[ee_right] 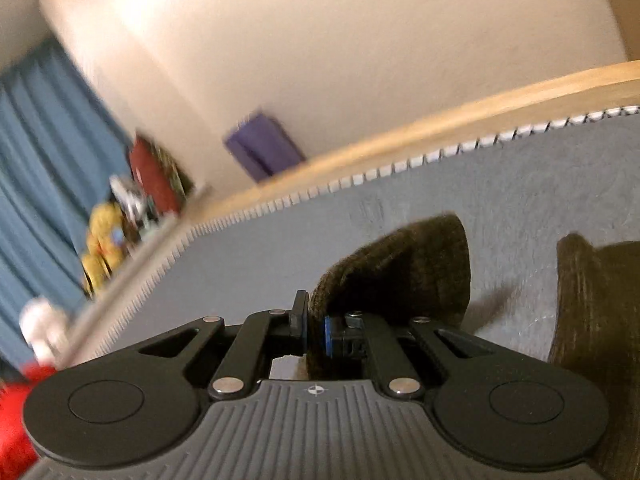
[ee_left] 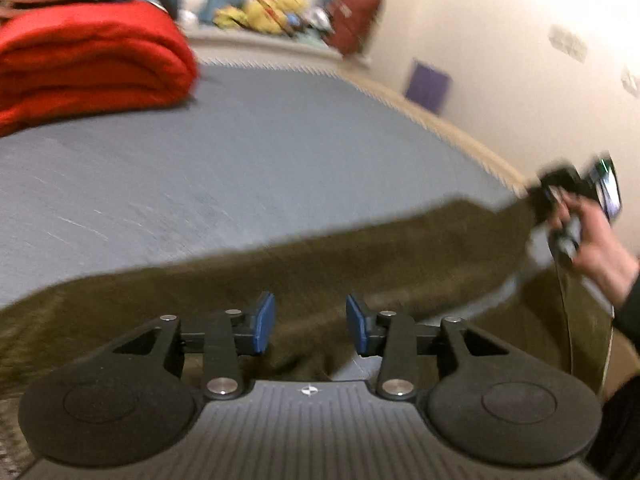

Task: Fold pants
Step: 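Hold the corduroy with the left gripper while the right gripper pulls a leg end outward, then open the left gripper and lay the stretched pant leg flat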

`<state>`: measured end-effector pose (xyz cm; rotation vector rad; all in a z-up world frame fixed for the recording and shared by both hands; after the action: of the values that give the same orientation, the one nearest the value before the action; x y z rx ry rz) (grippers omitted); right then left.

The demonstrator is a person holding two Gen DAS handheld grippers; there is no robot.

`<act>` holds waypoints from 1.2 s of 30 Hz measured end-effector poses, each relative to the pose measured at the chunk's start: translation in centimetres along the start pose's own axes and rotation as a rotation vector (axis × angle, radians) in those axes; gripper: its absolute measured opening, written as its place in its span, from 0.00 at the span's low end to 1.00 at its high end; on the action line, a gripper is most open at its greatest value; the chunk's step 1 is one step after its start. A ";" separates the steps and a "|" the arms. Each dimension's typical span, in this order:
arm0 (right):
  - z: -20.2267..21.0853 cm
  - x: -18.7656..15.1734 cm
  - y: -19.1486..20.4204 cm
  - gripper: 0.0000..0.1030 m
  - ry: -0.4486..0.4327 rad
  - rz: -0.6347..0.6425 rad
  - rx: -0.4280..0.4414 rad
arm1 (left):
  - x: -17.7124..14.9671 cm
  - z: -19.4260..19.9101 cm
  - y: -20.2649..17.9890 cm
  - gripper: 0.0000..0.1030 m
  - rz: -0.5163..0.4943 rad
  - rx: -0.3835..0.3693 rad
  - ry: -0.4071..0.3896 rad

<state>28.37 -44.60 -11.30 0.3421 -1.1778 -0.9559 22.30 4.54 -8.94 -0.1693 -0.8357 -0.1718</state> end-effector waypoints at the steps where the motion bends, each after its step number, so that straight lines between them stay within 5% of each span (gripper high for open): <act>1: -0.5 -0.2 -0.1 0.09 0.011 0.019 -0.002 | -0.5 -0.7 -0.9 0.46 -0.036 -0.010 0.018; 4: -0.8 -0.4 0.7 0.10 0.021 0.059 0.010 | -2.2 -2.2 -3.3 0.57 -0.149 -0.008 0.051; 8: -0.2 -0.2 0.5 0.14 0.045 0.054 0.020 | -4.8 -3.9 -4.2 0.57 -0.228 0.076 0.107; 9: -0.4 -0.2 0.2 0.15 0.061 0.055 -0.002 | -5.2 -4.3 -4.0 0.52 -0.247 0.108 0.117; 10: -0.6 -0.3 -0.1 0.15 0.071 0.050 -0.018 | -5.5 -4.7 -3.7 0.29 -0.258 0.139 0.135; 11: -0.3 -0.4 -0.6 0.15 0.079 0.039 -0.020 | -5.5 -5.0 -3.3 0.19 -0.262 0.167 0.150; 14: -0.2 0.0 -1.1 0.07 0.072 0.018 -0.004 | -4.3 -3.9 -2.0 0.11 -0.210 0.154 0.139; 19: 4.7 3.3 0.7 0.06 -0.158 0.029 0.078 | -1.5 1.1 0.0 0.07 -0.163 0.120 0.077; 20: 4.6 3.2 0.5 0.06 -0.128 0.061 0.007 | -1.5 1.6 0.3 0.07 -0.157 0.097 0.096; 22: 2.4 0.9 -2.3 0.10 0.106 0.072 -0.225 | -2.5 2.0 0.1 0.08 -0.204 0.041 0.159; 24: 1.8 -2.0 -6.9 0.11 0.289 -0.126 -0.361 | -3.6 1.7 0.0 0.10 -0.234 0.031 0.209; 26: 3.0 -2.3 -8.6 0.11 0.287 -0.255 -0.393 | -3.2 1.9 0.1 0.15 -0.179 -0.036 0.212; 30: 6.6 2.3 -4.8 0.18 0.022 -0.115 -0.326 | 0.2 3.9 1.5 0.39 -0.008 -0.148 0.082; 31: 7.0 3.2 -3.7 0.26 -0.019 -0.086 -0.274 | 0.9 4.3 2.0 0.44 0.037 -0.162 0.054; 33: 5.5 4.1 -1.6 0.38 0.003 -0.024 -0.143 | 1.1 4.7 2.7 0.44 0.083 -0.154 0.029; 36: -0.1 3.3 0.1 0.40 0.185 0.098 0.014 | 0.9 4.3 3.3 0.44 0.075 -0.073 0.042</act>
<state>28.70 -47.12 -9.20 0.3726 -1.0229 -0.8135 20.53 8.56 -5.70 -0.2644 -0.7803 -0.1349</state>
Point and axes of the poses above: each gripper's, at about its wrist camera, not at the fingertips, and z roughly against the way its jaws point, y to its left, x to its top, the point moved 7 cm from there along -z, roughly the way its jaws point, and after that the axes turned 9 degrees about x, right-handed, at the moved point
